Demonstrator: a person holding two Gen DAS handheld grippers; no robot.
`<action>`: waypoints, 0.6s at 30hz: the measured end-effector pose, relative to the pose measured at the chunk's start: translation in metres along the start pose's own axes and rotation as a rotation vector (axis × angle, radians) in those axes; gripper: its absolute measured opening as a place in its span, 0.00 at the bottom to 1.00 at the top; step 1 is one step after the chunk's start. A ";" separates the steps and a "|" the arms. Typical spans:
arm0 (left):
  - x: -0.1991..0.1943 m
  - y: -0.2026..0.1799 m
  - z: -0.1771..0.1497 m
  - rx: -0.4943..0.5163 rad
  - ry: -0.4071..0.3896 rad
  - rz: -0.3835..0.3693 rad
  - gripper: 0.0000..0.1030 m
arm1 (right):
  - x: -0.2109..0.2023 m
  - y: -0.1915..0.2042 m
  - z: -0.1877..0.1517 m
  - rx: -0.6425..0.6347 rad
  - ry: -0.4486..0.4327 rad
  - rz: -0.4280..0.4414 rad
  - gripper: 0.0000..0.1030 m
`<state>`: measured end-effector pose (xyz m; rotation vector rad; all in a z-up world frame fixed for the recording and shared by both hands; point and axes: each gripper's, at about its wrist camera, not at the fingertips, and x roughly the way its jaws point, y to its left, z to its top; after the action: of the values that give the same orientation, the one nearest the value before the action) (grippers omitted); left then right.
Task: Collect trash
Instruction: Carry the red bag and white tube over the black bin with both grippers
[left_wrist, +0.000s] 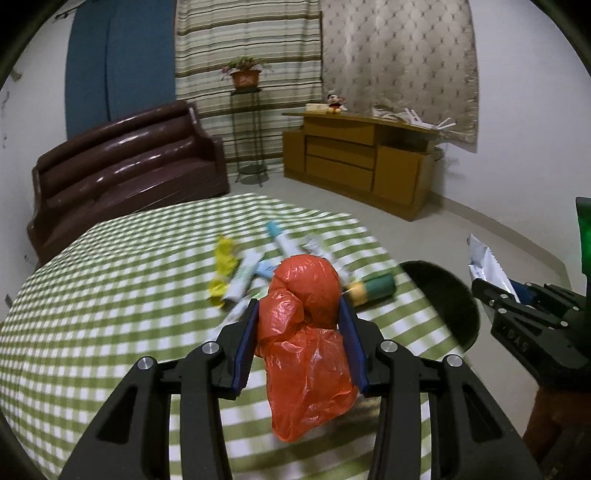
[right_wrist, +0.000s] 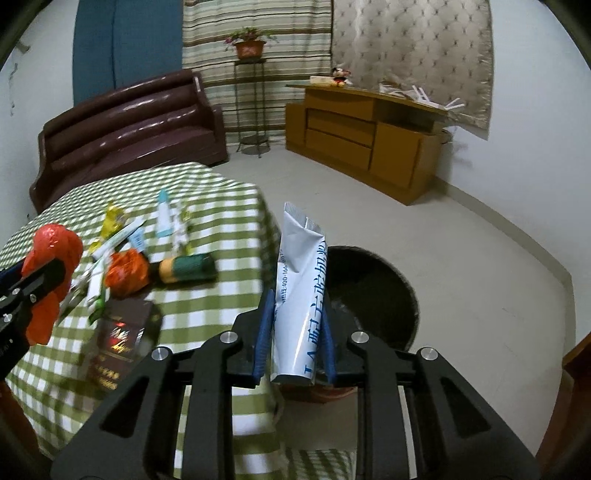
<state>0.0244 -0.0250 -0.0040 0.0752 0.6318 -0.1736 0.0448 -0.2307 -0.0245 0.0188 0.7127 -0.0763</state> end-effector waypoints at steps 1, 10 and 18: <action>0.004 -0.006 0.004 0.005 -0.003 -0.010 0.41 | 0.001 -0.004 0.001 0.003 -0.002 -0.005 0.22; 0.041 -0.056 0.024 0.052 -0.004 -0.058 0.41 | 0.020 -0.039 0.010 0.036 -0.001 -0.042 0.22; 0.073 -0.091 0.034 0.085 0.019 -0.064 0.41 | 0.039 -0.066 0.012 0.067 0.007 -0.051 0.23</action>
<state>0.0852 -0.1288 -0.0220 0.1386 0.6461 -0.2617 0.0768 -0.2999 -0.0397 0.0646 0.7174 -0.1490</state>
